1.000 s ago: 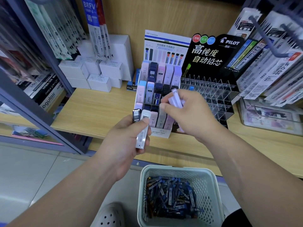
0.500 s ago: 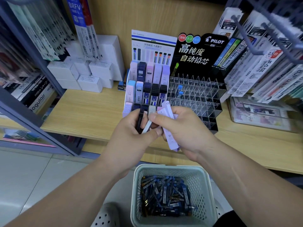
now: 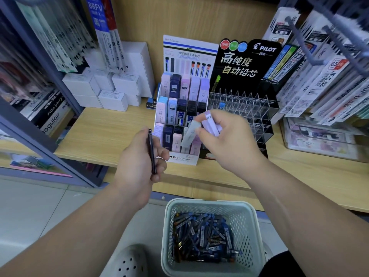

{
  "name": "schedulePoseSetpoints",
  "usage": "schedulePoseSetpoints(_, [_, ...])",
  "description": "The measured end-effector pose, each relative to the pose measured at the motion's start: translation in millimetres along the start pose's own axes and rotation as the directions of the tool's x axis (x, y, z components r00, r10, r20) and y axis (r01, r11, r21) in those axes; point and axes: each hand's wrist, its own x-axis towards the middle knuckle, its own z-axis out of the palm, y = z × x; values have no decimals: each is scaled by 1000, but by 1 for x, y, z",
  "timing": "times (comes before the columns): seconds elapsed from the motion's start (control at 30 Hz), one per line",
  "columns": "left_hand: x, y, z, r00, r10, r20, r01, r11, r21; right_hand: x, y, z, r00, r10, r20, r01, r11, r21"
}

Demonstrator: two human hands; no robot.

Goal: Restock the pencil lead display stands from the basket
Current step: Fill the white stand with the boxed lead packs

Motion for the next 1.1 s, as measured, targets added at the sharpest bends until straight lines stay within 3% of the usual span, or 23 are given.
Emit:
schedulePoseSetpoints(0.13, [1, 0, -2, 1000, 11, 18, -10, 1000, -19, 3, 12, 12, 988, -152, 17, 152, 962, -226])
schedulePoseSetpoints(0.37, [-3, 1, 0, 995, 94, 43, -94, 996, -11, 9, 27, 24, 982, -183, 41, 184, 890, -417])
schedulePoseSetpoints(0.97, [-5, 1, -3, 987, 149, 54, -148, 989, -10, 12, 18, 28, 969, -246, 26, 237, 896, -376])
schedulePoseSetpoints(1.1, [-6, 2, -2, 986, 151, 76, -150, 989, -8, 10, 19, 28, 981, -196, 2, 181, 901, -395])
